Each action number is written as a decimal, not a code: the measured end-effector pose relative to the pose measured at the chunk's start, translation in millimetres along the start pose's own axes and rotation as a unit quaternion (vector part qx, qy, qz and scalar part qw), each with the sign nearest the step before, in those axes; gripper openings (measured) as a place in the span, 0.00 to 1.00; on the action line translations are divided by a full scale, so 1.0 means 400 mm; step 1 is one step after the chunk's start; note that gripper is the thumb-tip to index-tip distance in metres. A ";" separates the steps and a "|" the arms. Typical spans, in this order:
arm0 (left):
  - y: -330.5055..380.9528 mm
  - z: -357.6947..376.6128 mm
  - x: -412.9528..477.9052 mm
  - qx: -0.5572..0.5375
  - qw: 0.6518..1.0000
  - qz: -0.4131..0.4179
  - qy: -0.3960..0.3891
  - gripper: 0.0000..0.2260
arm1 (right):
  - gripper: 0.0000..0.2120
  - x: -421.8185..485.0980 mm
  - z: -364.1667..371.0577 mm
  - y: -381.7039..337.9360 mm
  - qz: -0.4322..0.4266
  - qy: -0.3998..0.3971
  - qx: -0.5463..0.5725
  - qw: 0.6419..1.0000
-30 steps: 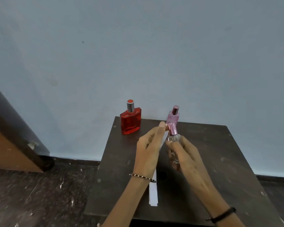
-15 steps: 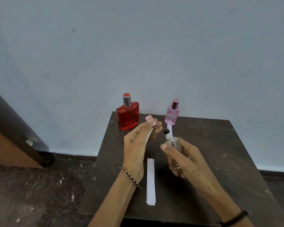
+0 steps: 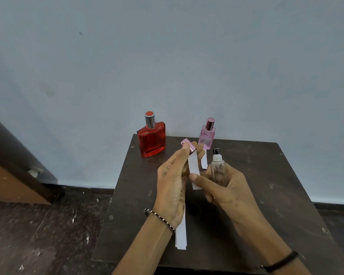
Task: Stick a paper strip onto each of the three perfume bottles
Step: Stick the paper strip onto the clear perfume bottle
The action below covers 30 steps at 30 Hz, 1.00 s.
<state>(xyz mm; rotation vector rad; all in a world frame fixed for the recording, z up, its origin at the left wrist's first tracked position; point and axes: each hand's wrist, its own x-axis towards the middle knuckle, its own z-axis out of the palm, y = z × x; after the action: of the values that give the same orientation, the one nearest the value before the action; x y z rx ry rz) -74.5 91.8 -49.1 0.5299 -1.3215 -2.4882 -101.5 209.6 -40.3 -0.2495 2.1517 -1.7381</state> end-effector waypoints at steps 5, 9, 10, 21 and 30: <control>0.013 -0.025 0.008 0.018 1.000 -0.002 0.000 0.08 | 0.14 0.005 -0.024 0.000 0.022 0.007 -0.011 1.000; 0.015 -0.034 0.017 0.034 0.999 0.009 0.025 0.06 | 0.25 0.017 -0.034 -0.024 0.048 -0.016 0.023 0.998; 0.013 -0.036 0.020 0.041 0.998 0.018 0.038 0.07 | 0.25 0.023 -0.039 -0.028 0.062 -0.030 0.068 0.995; 0.000 -0.036 0.027 0.073 0.991 0.046 0.102 0.10 | 0.18 0.003 -0.035 -0.017 -0.027 -0.076 0.097 0.992; -0.013 -0.031 0.028 0.077 0.991 0.034 0.102 0.06 | 0.20 0.020 -0.012 0.034 -0.130 0.011 -0.236 0.963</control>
<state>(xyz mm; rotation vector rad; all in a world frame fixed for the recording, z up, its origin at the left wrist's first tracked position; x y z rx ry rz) -79.4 80.9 -61.9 0.7398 -1.4314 -2.2208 -109.5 214.1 -54.0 -0.6643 2.6248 -1.3198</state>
